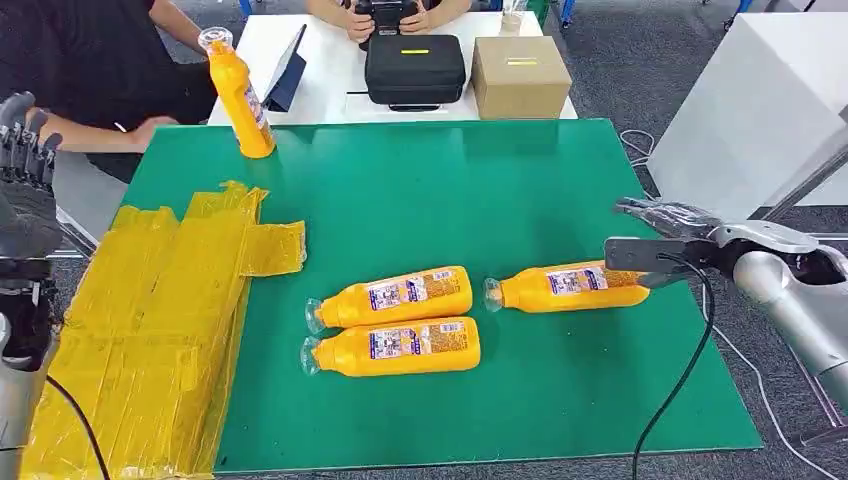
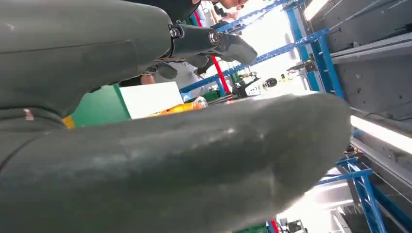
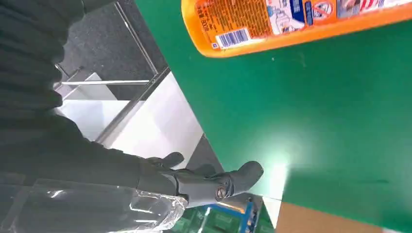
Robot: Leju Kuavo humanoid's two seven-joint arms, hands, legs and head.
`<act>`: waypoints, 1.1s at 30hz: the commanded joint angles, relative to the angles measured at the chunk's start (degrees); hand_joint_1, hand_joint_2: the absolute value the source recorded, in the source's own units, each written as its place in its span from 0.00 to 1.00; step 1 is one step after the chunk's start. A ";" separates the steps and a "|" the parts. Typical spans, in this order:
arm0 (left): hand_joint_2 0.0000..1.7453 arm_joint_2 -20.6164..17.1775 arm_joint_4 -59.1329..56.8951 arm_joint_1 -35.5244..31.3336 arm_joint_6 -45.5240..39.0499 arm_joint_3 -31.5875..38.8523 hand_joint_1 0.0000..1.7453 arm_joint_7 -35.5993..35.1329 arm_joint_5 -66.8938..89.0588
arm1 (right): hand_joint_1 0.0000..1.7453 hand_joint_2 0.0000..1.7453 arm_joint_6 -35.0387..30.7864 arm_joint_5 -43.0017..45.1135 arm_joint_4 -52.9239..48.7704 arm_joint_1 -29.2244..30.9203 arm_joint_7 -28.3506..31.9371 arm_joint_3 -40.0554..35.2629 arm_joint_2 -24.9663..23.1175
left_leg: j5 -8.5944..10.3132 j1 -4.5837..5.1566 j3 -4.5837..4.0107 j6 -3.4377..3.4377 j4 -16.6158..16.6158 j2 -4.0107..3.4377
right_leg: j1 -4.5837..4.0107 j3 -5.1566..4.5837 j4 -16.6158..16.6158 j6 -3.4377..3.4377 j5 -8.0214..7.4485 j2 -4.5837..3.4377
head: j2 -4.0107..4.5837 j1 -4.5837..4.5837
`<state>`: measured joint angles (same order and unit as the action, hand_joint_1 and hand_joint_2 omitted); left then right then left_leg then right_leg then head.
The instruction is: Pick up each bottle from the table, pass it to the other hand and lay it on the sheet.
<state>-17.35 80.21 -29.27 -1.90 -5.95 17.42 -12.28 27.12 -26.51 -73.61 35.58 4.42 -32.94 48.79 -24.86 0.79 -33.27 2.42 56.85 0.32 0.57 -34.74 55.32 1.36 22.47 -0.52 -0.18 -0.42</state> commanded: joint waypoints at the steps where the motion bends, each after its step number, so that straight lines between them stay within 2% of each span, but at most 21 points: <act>1: 0.00 -1.87 -2.30 2.69 -0.72 1.08 0.00 1.07 -1.56 | 0.00 1.00 1.70 2.03 7.08 10.61 0.90 -12.89 -0.79 | -0.17 -0.01 0.35 -0.20 -0.04 -0.33 | -0.01 0.27 -0.02 -0.06 0.07 -0.25 | 0.00 0.00; 7: 0.00 -4.07 0.12 7.40 -0.66 3.44 0.00 2.31 -3.18 | 0.00 1.00 0.98 1.82 12.14 13.78 1.53 -18.08 -4.50 | -0.18 -0.08 0.51 -0.25 -0.11 -0.43 | -0.06 0.39 -0.11 -0.09 0.05 -0.35 | 0.00 0.00; 10: 0.00 -4.40 -0.05 6.77 -0.52 3.20 0.00 2.28 -3.39 | 0.00 1.00 -0.11 1.55 15.38 14.70 1.72 -20.68 -7.10 | -0.13 -0.11 0.36 -0.18 -0.08 -0.36 | -0.08 0.30 -0.10 -0.07 0.02 -0.27 | 0.00 0.00; 16: 0.00 -3.86 -1.52 4.67 -0.28 1.96 0.00 1.86 -3.60 | 0.00 1.00 -0.11 1.92 18.18 16.43 1.80 -23.14 -7.95 | -0.09 -0.09 0.24 -0.17 -0.02 -0.13 | -0.06 0.21 -0.02 -0.05 0.04 -0.09 | 0.00 0.00; 21: 0.00 -3.75 -1.78 5.55 -0.42 1.03 0.00 2.00 -3.98 | 0.00 1.00 -2.70 3.53 14.09 10.64 2.28 -23.47 -2.62 | -0.08 -0.11 0.34 -0.19 -0.07 0.15 | -0.10 0.40 -0.11 -0.05 0.13 0.22 | 0.00 -0.02; 27: 0.00 -3.95 -1.53 5.97 -0.53 1.24 0.00 2.10 -4.08 | 0.00 1.00 -3.39 3.65 14.22 9.33 1.63 -22.55 -3.20 | -0.06 -0.03 0.16 -0.14 -0.04 0.12 | -0.04 0.19 -0.05 -0.04 0.05 0.13 | 0.00 -0.02; 29: 0.00 -4.12 -1.50 6.10 -0.73 1.48 0.00 2.15 -4.19 | 0.00 1.00 -3.76 3.27 14.90 8.71 1.44 -22.43 -3.62 | -0.17 -0.09 0.40 -0.24 -0.05 0.05 | -0.10 0.43 -0.09 -0.08 0.12 0.09 | 0.00 0.00; 33: 0.00 -4.15 -2.69 4.84 -0.97 1.49 0.00 2.13 -4.45 | 0.00 1.00 -2.59 2.37 16.90 9.96 1.56 -23.07 -4.22 | -0.10 -0.06 0.30 -0.21 -0.04 0.12 | -0.07 0.32 -0.06 -0.07 0.10 0.18 | 0.00 0.00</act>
<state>-21.35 81.20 -22.19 -2.56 -3.98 19.65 -16.26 23.61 -23.39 -60.83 43.69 6.12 -52.98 46.53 -24.86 0.79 -33.30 2.42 56.86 0.47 0.57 -34.75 55.32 1.36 22.47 -0.38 -0.17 -0.42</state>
